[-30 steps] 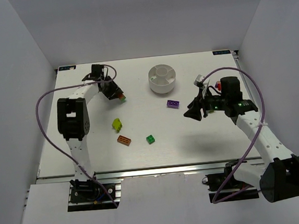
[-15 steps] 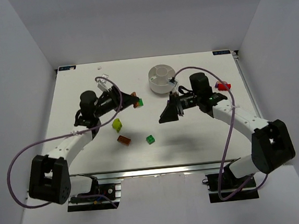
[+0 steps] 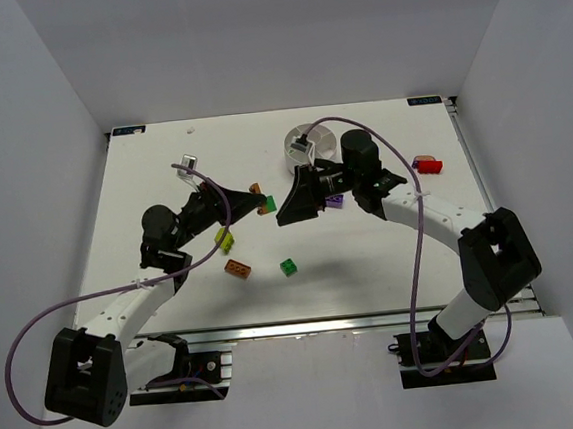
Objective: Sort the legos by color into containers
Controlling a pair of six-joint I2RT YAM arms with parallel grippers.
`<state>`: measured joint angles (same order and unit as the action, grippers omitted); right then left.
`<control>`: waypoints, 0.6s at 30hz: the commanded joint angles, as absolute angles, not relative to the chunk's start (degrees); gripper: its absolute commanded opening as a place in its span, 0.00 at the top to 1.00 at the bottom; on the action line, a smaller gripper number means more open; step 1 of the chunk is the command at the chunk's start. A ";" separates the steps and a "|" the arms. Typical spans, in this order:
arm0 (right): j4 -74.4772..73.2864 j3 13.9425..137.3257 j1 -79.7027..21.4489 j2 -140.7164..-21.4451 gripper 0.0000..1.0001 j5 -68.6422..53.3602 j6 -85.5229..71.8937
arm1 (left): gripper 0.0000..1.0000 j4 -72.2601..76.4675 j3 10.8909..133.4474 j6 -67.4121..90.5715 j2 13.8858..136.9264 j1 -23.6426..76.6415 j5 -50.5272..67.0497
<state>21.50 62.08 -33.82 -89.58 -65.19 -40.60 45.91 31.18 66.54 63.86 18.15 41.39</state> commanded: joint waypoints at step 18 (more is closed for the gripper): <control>38.05 67.50 -34.72 -93.69 0.55 -69.17 -49.30 | 0.97 51.15 28.92 68.64 64.25 19.16 41.66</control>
